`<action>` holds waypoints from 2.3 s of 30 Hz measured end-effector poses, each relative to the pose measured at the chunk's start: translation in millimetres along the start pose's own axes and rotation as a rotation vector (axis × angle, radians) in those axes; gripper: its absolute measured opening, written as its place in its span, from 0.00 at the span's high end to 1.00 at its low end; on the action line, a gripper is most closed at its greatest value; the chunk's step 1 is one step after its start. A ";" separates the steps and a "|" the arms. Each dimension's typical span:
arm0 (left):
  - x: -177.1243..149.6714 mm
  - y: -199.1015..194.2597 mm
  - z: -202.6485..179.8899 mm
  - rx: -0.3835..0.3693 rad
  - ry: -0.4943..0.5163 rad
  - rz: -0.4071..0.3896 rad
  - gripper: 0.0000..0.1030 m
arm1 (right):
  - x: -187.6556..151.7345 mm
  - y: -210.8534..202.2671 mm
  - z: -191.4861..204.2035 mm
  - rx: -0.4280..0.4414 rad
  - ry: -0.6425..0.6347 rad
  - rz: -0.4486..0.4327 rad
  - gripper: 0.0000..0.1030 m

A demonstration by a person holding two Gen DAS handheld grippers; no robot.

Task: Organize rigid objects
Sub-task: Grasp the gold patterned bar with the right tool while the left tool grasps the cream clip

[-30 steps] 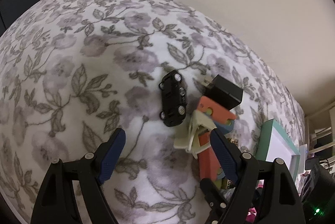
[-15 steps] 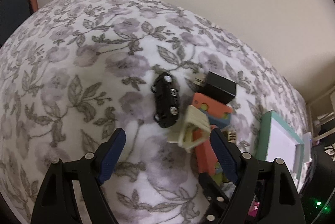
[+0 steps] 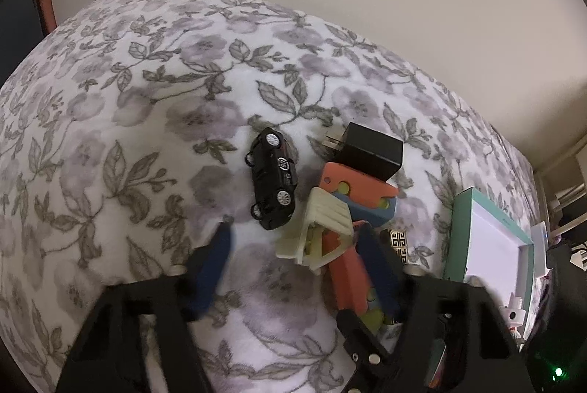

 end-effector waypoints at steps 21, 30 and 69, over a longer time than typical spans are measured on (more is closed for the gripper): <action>-14.2 -23.6 17.2 -0.036 -0.105 0.020 0.69 | -14.7 -19.0 -11.9 0.066 0.109 0.022 0.76; -22.7 -31.4 36.8 0.011 -0.107 0.014 0.69 | -13.4 -21.7 -11.2 0.046 0.082 0.015 0.78; -34.7 -4.4 57.0 -0.031 -0.213 0.040 0.71 | 13.9 15.6 -12.0 -0.174 -0.078 -0.025 0.54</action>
Point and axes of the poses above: each gripper's, at about its wrist camera, not at the fingertips, and y roughly the way its jaws point, z to its left, x to its top, the point moved 10 cm from there along y, roughly the way its jaws point, and after that the axes turned 13 degrees about -z, right-handed, at the moved point
